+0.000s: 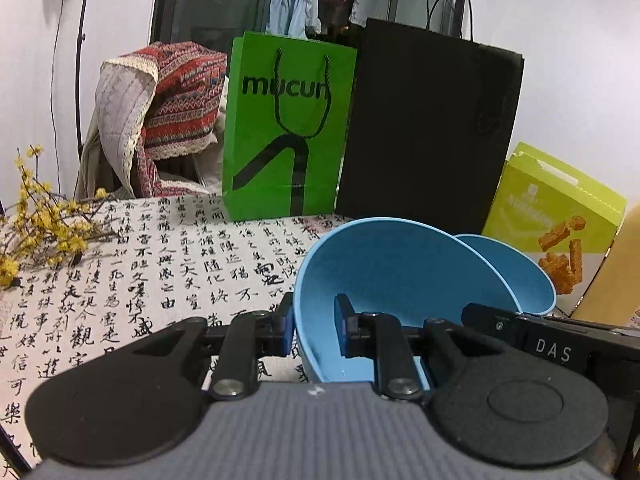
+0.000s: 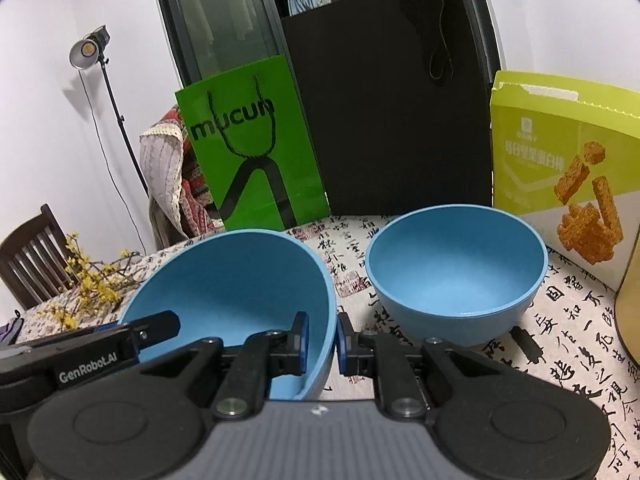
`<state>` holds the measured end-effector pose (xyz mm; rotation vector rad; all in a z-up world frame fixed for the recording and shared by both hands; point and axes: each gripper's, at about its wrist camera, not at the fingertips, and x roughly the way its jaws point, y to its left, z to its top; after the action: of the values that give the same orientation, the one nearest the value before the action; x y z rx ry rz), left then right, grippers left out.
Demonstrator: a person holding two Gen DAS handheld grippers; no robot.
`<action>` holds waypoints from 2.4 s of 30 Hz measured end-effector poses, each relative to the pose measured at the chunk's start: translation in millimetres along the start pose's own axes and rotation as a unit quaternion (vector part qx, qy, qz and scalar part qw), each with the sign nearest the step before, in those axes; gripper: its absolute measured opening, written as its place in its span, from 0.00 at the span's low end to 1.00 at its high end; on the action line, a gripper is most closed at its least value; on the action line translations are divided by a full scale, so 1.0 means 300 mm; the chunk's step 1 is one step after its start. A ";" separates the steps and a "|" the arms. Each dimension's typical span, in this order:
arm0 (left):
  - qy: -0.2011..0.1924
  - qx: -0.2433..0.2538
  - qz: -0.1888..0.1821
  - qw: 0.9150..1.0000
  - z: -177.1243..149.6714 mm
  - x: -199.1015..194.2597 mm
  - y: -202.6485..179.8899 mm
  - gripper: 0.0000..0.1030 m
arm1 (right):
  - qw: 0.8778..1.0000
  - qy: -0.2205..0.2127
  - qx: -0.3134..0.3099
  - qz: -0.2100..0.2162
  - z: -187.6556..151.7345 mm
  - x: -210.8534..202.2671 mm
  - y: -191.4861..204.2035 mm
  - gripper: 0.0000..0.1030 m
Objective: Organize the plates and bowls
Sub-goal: 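Carry both held blue bowls away from the thermos toward the vase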
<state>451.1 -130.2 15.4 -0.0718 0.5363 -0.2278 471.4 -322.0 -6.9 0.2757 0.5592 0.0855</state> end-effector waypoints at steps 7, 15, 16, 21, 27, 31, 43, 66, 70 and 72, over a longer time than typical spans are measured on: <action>-0.011 0.007 0.003 1.000 0.004 -0.019 -0.011 0.19 | 1.000 -0.010 0.001 0.005 0.004 -0.022 0.001 0.14; -0.015 0.008 0.002 1.000 -0.001 -0.038 -0.018 0.19 | 1.000 -0.010 0.010 0.004 0.006 -0.031 -0.010 0.13; -0.015 0.005 0.002 1.000 -0.002 -0.041 -0.018 0.19 | 1.000 -0.010 0.012 0.006 0.007 -0.033 -0.011 0.13; -0.012 0.007 0.011 1.000 -0.012 -0.066 -0.031 0.19 | 1.000 -0.013 0.002 -0.002 0.007 -0.049 0.003 0.14; -0.013 0.010 0.024 1.000 -0.022 -0.143 -0.038 0.19 | 1.000 -0.005 0.004 0.009 0.006 -0.090 0.014 0.14; -0.015 0.008 0.027 0.999 -0.035 -0.191 -0.038 0.19 | 1.000 -0.005 -0.001 0.011 -0.013 -0.135 0.034 0.14; -0.029 0.007 0.031 0.999 -0.062 -0.336 -0.037 0.19 | 1.000 -0.012 -0.003 0.019 -0.054 -0.259 0.077 0.14; -0.052 -0.009 0.067 0.996 -0.116 -0.572 0.017 0.19 | 0.998 -0.022 -0.026 0.057 -0.123 -0.420 0.204 0.14; -0.053 -0.015 0.070 0.996 -0.131 -0.604 0.027 0.19 | 0.997 -0.022 -0.028 0.064 -0.139 -0.440 0.218 0.14; -0.054 -0.015 0.074 0.996 -0.137 -0.619 0.032 0.19 | 0.997 -0.018 -0.028 0.067 -0.142 -0.446 0.224 0.14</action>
<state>276.8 -77.9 71.6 -0.0731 0.4362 -0.0701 335.1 -268.1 45.9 0.2590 0.5007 0.2248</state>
